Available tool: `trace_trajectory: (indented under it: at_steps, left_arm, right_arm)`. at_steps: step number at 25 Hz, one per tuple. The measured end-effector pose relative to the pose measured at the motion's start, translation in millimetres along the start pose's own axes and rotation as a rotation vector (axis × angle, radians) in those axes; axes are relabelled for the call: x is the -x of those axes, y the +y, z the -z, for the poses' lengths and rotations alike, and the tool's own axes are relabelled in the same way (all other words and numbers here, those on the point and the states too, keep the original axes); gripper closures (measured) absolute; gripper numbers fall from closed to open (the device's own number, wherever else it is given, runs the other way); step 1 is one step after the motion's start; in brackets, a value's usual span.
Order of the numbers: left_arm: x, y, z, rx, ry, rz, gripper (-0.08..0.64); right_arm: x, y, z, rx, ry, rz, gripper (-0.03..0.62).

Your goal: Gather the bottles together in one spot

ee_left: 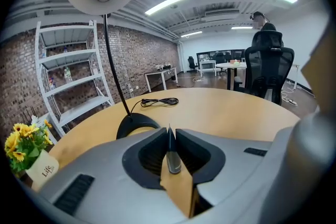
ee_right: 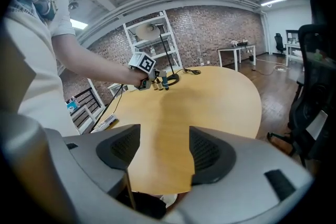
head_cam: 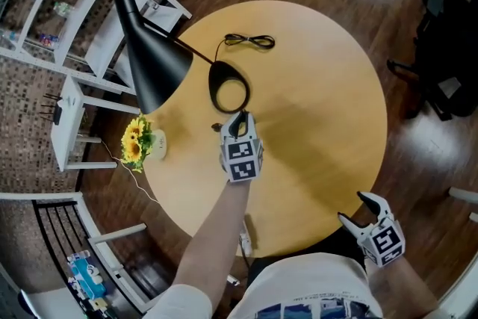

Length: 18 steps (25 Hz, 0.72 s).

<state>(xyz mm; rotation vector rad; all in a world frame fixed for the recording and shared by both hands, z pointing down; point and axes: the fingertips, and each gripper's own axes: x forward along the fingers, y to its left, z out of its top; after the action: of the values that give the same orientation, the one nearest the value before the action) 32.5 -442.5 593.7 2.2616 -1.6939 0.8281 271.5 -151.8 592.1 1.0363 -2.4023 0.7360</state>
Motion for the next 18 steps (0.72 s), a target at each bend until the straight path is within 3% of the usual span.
trace_trajectory:
  at_steps: [7,10,12,16,18]
  left_arm:
    - [-1,4,3,0.004,-0.01,-0.006,0.506]
    - [4,5,4,0.009,-0.014,0.009,0.418]
    - [9,6,2,-0.003,-0.023,0.015,0.41]
    - [34,8,-11,-0.01,-0.07,0.024,0.397]
    - [57,10,-22,0.022,-0.111,0.024,0.397]
  right_arm:
    - [-3,4,6,-0.018,0.039,-0.013,0.278]
    - [-7,8,4,-0.011,0.031,-0.016,0.278]
    - [-11,9,3,0.004,0.021,-0.015,0.278]
    - [-15,18,-1,0.02,0.011,-0.021,0.278]
    - [-16,23,-1,0.045,0.002,-0.028,0.278]
